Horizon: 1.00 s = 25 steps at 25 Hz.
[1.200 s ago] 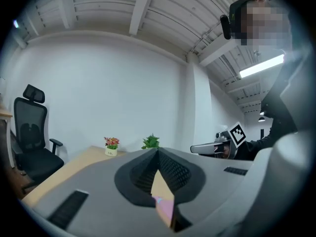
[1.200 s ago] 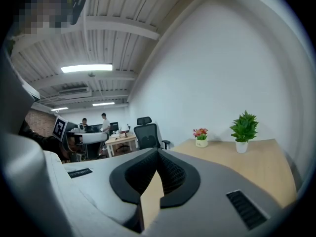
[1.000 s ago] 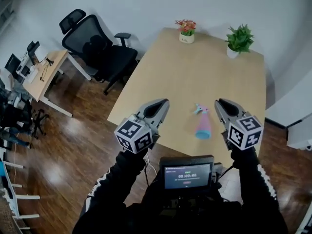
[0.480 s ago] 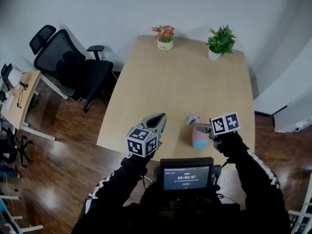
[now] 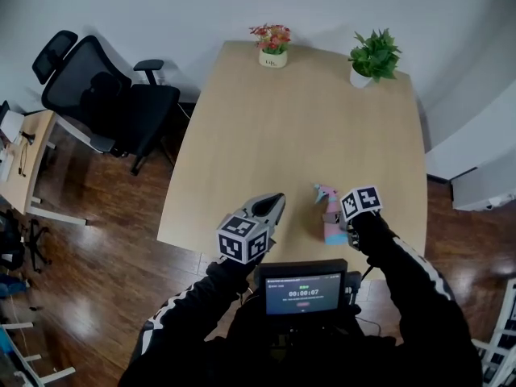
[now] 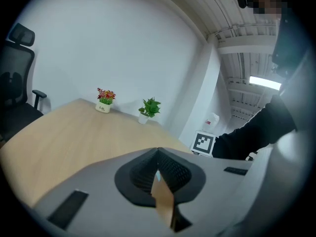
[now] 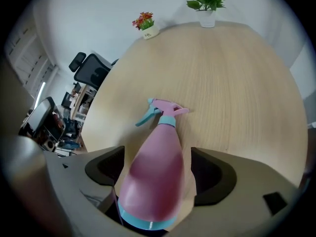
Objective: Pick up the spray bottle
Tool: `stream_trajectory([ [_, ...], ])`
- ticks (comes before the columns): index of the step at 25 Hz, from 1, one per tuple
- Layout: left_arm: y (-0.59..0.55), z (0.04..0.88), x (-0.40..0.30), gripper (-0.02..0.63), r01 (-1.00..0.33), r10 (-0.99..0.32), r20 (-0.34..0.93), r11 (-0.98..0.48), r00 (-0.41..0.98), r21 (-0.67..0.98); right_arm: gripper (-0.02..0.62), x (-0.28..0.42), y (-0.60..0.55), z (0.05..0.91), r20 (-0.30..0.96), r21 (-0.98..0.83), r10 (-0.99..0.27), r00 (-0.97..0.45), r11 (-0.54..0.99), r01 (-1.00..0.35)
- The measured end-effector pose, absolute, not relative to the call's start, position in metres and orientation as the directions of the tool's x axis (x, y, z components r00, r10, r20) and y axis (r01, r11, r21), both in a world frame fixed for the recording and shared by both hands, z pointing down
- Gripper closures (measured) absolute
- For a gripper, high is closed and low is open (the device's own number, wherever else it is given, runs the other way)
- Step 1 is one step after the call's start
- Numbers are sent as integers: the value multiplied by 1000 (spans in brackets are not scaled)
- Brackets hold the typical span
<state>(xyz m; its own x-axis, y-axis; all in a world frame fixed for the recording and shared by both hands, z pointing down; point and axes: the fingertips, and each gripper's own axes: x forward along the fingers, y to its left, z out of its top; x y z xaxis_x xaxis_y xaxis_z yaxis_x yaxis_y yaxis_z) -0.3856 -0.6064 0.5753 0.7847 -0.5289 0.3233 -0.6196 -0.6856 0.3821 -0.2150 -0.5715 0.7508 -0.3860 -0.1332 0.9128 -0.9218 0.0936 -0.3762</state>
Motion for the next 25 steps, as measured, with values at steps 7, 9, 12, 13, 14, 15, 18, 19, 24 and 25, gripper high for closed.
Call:
stream_trajectory([
  [7, -627, 587, -392, 603, -617, -525, 325, -679, 787, 397, 195, -226, -574, 784, 939, -337, -44, -340, 64, -939],
  [9, -631, 587, -392, 603, -619, -527, 325, -677, 786, 399, 212, -226, -577, 786, 940, -334, -53, -337, 62, -941],
  [12, -633, 584, -395, 603, -616, -528, 317, -679, 788, 398, 216, -229, -580, 785, 938, -337, -55, -343, 93, -937],
  [13, -633, 583, -396, 603, -616, -529, 315, -681, 788, 397, 218, -230, -580, 784, 936, -339, -62, -346, 102, -935],
  [14, -632, 580, -397, 603, -616, -530, 314, -682, 788, 395, 219, -230, -580, 782, 933, -344, -77, -352, 103, -933],
  [15, -631, 577, -398, 603, -616, -532, 312, -683, 788, 392, 219, -231, -580, 779, 926, -355, -99, -364, 97, -930],
  [18, -628, 565, -400, 603, -622, -542, 305, -687, 783, 377, 219, -235, -585, 752, 872, -446, -193, -450, 66, -893],
  [19, -627, 561, -400, 603, -624, -547, 302, -687, 781, 372, 221, -237, -589, 738, 843, -482, -235, -484, 69, -873],
  [24, -623, 521, -398, 603, -636, -591, 238, -690, 771, 346, 219, -230, -622, 629, 589, -623, -543, -599, 167, -764],
  [25, -621, 511, -397, 603, -638, -601, 220, -692, 768, 337, 219, -225, -625, 605, 530, -635, -596, -603, 193, -748],
])
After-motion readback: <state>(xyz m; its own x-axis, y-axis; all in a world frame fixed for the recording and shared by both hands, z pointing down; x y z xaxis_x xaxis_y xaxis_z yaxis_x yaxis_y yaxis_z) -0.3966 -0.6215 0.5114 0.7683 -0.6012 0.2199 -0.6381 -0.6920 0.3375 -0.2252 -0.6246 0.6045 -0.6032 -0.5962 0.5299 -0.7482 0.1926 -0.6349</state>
